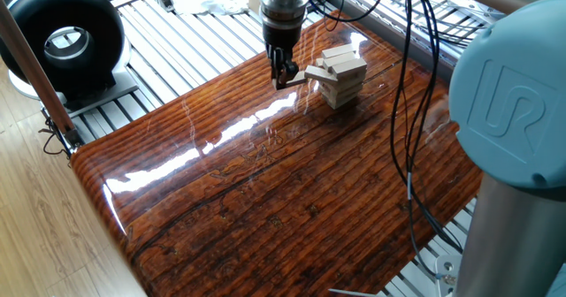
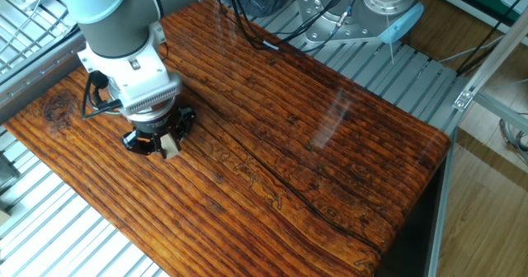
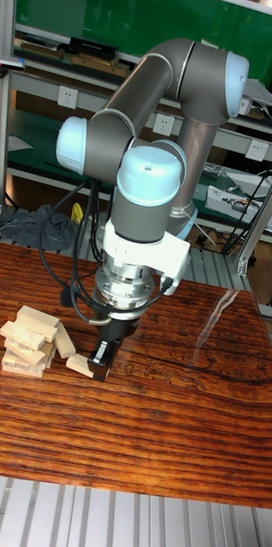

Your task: Play Jenga

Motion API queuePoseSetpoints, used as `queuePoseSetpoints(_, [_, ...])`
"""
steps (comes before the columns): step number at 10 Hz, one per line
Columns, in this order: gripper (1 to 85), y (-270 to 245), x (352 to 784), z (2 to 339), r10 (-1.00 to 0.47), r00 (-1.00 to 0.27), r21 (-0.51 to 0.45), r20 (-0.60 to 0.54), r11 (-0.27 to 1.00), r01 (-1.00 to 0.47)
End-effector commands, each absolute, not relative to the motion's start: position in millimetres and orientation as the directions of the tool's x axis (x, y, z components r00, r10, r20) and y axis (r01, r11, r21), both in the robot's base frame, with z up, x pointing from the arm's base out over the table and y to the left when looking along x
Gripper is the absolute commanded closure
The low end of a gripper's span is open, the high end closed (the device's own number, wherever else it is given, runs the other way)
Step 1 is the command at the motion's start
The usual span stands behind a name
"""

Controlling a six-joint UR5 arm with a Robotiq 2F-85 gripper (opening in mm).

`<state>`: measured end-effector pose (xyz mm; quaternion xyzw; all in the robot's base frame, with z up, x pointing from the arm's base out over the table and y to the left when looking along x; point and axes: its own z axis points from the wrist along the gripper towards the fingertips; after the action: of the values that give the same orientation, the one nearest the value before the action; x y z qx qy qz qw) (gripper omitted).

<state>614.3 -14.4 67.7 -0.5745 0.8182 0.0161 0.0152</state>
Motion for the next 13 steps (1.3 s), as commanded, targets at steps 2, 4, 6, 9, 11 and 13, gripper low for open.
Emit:
queuePoseSetpoints(2, [60.3, -4.7, 617.3, 71.1, -0.933, -0.353, 0.014, -0.061, 0.353, -0.935])
queuePoseSetpoints(4, [60.3, -1.4, 618.6, 72.3, -0.932, -0.358, 0.014, -0.061, 0.358, -0.934])
queuePoseSetpoints(6, [60.3, 0.3, 619.4, 72.6, -0.931, -0.359, 0.014, -0.061, 0.359, -0.933])
queuePoseSetpoints(9, [60.3, 0.6, 619.7, 72.5, -0.931, -0.359, 0.014, -0.061, 0.359, -0.933])
queuePoseSetpoints(11, [61.0, -1.3, 619.9, 71.6, -0.933, -0.356, 0.013, -0.057, 0.356, -0.934])
queuePoseSetpoints(13, [61.0, -2.0, 621.1, 69.6, -0.933, -0.356, 0.012, -0.059, 0.356, -0.934])
